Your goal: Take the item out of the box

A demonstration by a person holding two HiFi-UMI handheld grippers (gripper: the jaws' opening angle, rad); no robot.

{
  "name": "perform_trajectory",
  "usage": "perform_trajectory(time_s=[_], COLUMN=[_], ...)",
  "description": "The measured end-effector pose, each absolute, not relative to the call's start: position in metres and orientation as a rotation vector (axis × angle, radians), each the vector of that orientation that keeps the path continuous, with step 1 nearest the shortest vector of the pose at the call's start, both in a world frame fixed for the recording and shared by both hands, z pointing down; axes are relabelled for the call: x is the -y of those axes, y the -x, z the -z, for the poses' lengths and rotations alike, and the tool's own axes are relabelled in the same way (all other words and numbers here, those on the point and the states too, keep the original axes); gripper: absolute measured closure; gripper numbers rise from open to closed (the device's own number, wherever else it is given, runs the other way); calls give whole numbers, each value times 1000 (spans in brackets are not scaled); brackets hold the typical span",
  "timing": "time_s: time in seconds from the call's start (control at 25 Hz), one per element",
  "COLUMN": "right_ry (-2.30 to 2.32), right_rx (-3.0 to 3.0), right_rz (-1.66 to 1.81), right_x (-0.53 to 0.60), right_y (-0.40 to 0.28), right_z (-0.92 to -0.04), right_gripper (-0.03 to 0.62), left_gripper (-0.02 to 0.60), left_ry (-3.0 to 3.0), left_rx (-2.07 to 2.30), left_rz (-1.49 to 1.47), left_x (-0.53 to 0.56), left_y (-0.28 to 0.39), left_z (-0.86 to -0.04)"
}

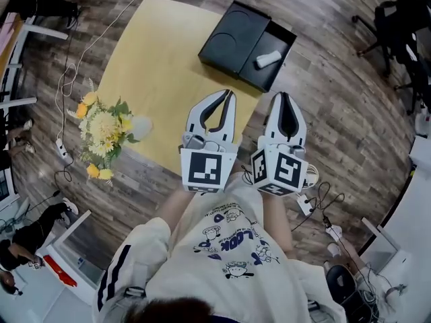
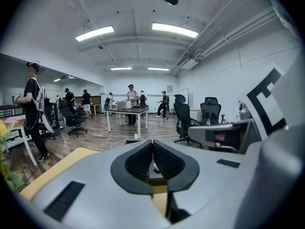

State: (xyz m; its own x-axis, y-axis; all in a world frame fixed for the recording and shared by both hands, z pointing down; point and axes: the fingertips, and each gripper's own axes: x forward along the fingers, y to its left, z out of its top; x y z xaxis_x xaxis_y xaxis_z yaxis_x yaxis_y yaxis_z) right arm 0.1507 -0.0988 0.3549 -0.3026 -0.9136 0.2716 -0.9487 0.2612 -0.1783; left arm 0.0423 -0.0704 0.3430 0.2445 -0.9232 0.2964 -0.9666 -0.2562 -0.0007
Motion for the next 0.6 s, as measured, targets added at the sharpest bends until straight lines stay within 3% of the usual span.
perform_trajectory(time_s=[0.6], right_ry=[-1688], right_rx=[2373], right_rz=[-503], right_x=[140], right_y=[-150], right_z=[-397], right_gripper=[553], left_gripper=[560], left_ry=[-2268], left_rx=[1777], left_rz=[-387], left_x=[109], left_y=[-44], left_z=[-382])
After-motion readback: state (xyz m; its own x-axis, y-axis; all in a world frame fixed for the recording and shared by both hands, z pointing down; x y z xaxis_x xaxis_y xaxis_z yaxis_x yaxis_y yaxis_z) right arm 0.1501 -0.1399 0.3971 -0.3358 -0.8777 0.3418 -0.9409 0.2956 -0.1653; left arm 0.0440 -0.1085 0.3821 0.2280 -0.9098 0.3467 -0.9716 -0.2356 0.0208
